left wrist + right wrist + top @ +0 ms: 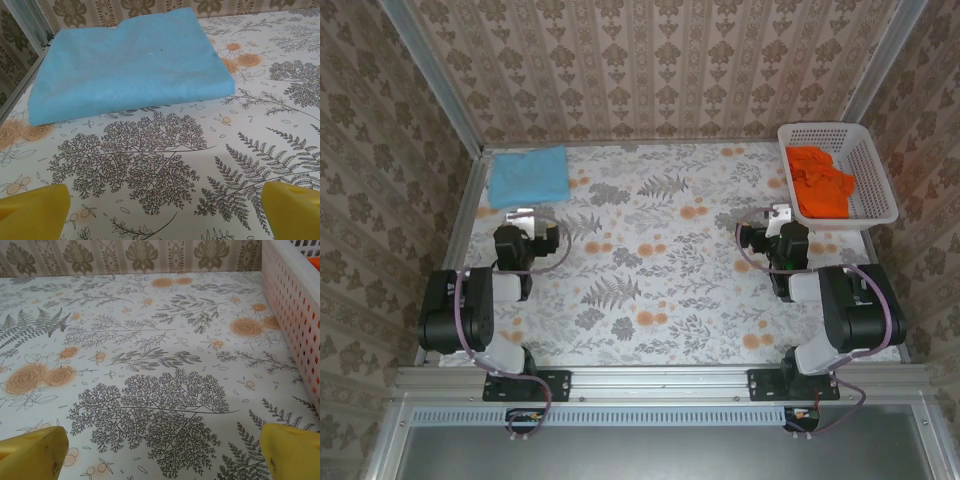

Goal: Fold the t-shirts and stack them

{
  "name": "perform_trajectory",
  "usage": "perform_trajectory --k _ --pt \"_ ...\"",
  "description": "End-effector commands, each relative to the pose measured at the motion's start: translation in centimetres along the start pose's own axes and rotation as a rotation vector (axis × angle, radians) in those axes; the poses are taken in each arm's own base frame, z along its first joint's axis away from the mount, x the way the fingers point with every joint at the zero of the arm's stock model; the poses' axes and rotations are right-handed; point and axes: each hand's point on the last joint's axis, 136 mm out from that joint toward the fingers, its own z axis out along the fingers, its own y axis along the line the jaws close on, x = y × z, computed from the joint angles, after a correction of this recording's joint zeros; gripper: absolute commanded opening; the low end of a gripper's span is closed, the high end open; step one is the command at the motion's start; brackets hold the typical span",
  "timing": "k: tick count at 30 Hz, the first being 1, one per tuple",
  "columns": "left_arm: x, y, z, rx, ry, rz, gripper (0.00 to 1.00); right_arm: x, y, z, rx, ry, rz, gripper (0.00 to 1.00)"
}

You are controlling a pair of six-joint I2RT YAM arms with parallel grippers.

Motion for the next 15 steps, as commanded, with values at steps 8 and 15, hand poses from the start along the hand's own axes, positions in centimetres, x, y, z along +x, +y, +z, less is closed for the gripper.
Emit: perform_trajectory --k 8,15 --pt "-0.63 -0.09 0.02 0.016 -0.017 0.007 1.0 -0.7 -0.42 0.07 0.02 -0.014 0.01 1.0" --pt "-0.67 -0.12 0.0 0.017 -0.018 0.008 1.0 -0.62 -0.42 0.11 0.022 -0.012 0.009 1.0"
